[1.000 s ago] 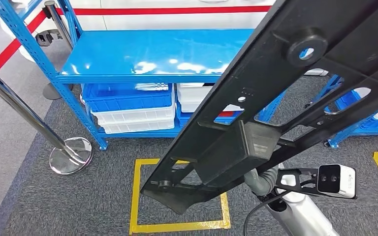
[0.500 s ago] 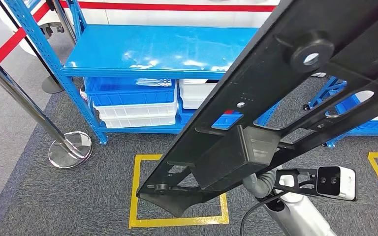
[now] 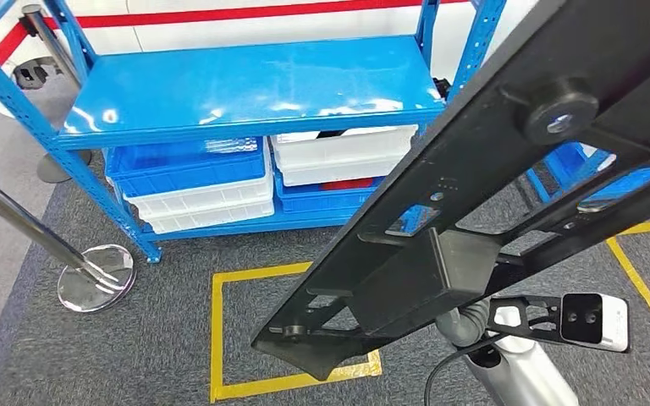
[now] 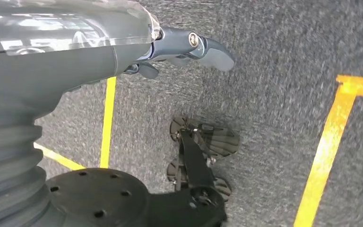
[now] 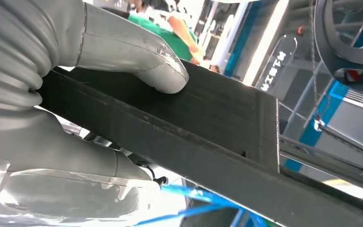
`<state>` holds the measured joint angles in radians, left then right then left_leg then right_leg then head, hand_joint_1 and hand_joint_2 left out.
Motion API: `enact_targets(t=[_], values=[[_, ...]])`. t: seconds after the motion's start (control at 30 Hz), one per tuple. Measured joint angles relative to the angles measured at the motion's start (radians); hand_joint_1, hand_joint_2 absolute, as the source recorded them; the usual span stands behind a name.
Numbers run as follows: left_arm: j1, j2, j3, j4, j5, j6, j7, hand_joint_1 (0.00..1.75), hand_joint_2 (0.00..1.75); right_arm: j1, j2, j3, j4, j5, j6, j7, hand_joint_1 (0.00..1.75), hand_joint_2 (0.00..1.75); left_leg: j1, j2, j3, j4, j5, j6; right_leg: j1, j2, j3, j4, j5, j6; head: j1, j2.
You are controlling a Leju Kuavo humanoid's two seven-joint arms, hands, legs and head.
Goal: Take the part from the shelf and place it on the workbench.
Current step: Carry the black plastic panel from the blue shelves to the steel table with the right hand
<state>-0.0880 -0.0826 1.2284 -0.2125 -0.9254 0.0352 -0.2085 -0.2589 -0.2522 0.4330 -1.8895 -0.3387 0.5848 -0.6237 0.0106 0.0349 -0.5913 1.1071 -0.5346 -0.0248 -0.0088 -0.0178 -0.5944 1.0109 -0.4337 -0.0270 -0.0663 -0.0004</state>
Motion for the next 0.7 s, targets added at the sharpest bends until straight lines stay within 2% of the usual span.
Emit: enact_targets(t=[0.07,0.1,0.13,0.17,0.2,0.27,0.3,0.33,0.4,0.47,0.53,0.57,0.6,0.63,0.67,0.7], values=[[0.002,0.002,0.001,0.000,-0.001,0.008,0.006,0.00,1.75,0.017,0.011,-0.013,-0.001,0.017,0.019,0.000,1.75,1.75,0.001,-0.022,-0.062,0.141,-0.064,-0.002,0.003,0.021,-0.003,0.001,0.002,-0.006,0.000,0.000],[0.003,0.004,0.002,0.000,-0.003,0.011,0.008,0.00,1.75,0.026,0.018,-0.019,-0.001,0.027,0.025,0.000,1.75,1.75,0.001,-0.025,-0.082,0.187,-0.075,-0.002,0.004,0.033,-0.003,0.002,0.003,-0.007,0.000,0.000],[0.003,0.008,0.003,0.000,-0.005,0.013,0.008,0.00,1.75,0.032,0.024,-0.025,-0.001,0.035,0.027,0.000,1.75,1.75,0.000,-0.026,-0.086,0.194,-0.065,-0.001,0.006,0.046,-0.004,0.003,0.003,-0.007,0.000,0.000],[0.003,0.012,0.003,0.000,-0.010,0.014,0.006,0.00,1.75,0.036,0.030,-0.031,-0.001,0.042,0.022,0.000,1.75,1.75,0.000,-0.029,-0.070,0.159,-0.037,0.002,0.007,0.059,-0.003,0.005,0.003,-0.007,0.000,0.000],[0.002,0.018,0.003,0.000,-0.015,0.011,0.004,0.00,1.75,0.038,0.035,-0.038,-0.002,0.047,0.012,0.000,1.75,1.75,0.000,-0.040,-0.039,0.092,0.003,0.006,0.007,0.072,-0.003,0.008,0.003,-0.007,0.000,0.000],[0.001,0.035,0.003,0.000,-0.024,0.003,-0.004,0.00,1.75,0.047,0.041,-0.052,-0.007,0.052,-0.014,0.000,1.75,1.75,0.001,-0.080,0.021,-0.040,0.054,0.015,0.008,0.094,-0.006,0.014,0.003,-0.002,0.000,0.000],[0.000,0.043,0.003,-0.001,-0.026,-0.001,-0.007,0.00,1.75,0.053,0.043,-0.061,-0.011,0.053,-0.021,0.000,1.75,1.75,0.001,-0.095,0.037,-0.077,0.062,0.018,0.007,0.103,-0.010,0.015,0.005,0.003,0.000,0.000],[0.000,0.051,0.003,-0.002,-0.026,-0.004,-0.010,0.00,1.75,0.062,0.046,-0.070,-0.016,0.054,-0.019,0.000,1.75,1.75,0.000,-0.100,0.042,-0.089,0.060,0.020,0.005,0.112,-0.014,0.015,0.007,0.010,0.000,0.000],[-0.003,0.063,0.003,-0.004,-0.021,-0.002,-0.013,0.00,1.75,0.078,0.056,-0.086,-0.026,0.054,-0.003,0.000,1.75,1.75,0.000,-0.081,0.045,-0.099,0.067,0.026,0.003,0.125,-0.020,0.013,0.012,0.024,0.000,0.000],[-0.005,0.073,0.004,-0.007,-0.014,0.005,-0.014,0.00,1.75,0.085,0.067,-0.097,-0.037,0.057,0.012,0.000,1.75,1.75,0.005,-0.058,0.048,-0.112,0.077,0.038,0.006,0.095,-0.036,0.045,-0.012,0.034,0.000,0.000],[-0.004,0.081,0.008,-0.009,-0.007,0.009,-0.017,0.00,1.75,0.086,0.079,-0.101,-0.044,0.061,0.008,0.000,1.75,1.75,0.004,-0.034,0.049,-0.118,0.081,0.044,0.003,0.046,-0.087,0.155,-0.076,0.042,0.000,0.000],[-0.003,0.085,0.011,-0.010,-0.004,0.009,-0.020,0.00,1.75,0.087,0.083,-0.100,-0.045,0.063,-0.001,0.000,1.75,1.75,0.002,-0.022,0.048,-0.118,0.081,0.044,0.000,0.034,-0.119,0.224,-0.107,0.046,0.000,0.000],[-0.002,0.089,0.014,-0.011,0.000,0.009,-0.023,0.00,1.75,0.087,0.087,-0.099,-0.047,0.065,-0.010,0.000,1.75,1.75,0.001,-0.010,0.047,-0.117,0.081,0.044,-0.004,0.027,-0.142,0.276,-0.124,0.049,0.000,0.000],[-0.002,0.092,0.016,-0.012,0.002,0.009,-0.025,0.00,1.75,0.087,0.089,-0.098,-0.047,0.066,-0.017,0.000,1.75,1.75,0.000,0.002,0.047,-0.117,0.080,0.044,-0.008,0.024,-0.148,0.293,-0.122,0.052,0.000,0.000],[-0.003,0.095,0.018,-0.012,0.003,0.009,-0.027,0.00,1.75,0.088,0.091,-0.097,-0.049,0.068,-0.021,0.000,1.75,1.75,0.000,0.013,0.048,-0.117,0.079,0.042,-0.010,0.019,-0.132,0.267,-0.101,0.054,0.000,0.000],[-0.004,0.096,0.018,-0.013,0.004,0.009,-0.028,0.00,1.75,0.087,0.093,-0.096,-0.052,0.068,-0.022,0.000,1.75,1.75,0.000,0.023,0.049,-0.116,0.078,0.040,-0.012,0.009,-0.096,0.204,-0.068,0.055,0.000,0.000]])
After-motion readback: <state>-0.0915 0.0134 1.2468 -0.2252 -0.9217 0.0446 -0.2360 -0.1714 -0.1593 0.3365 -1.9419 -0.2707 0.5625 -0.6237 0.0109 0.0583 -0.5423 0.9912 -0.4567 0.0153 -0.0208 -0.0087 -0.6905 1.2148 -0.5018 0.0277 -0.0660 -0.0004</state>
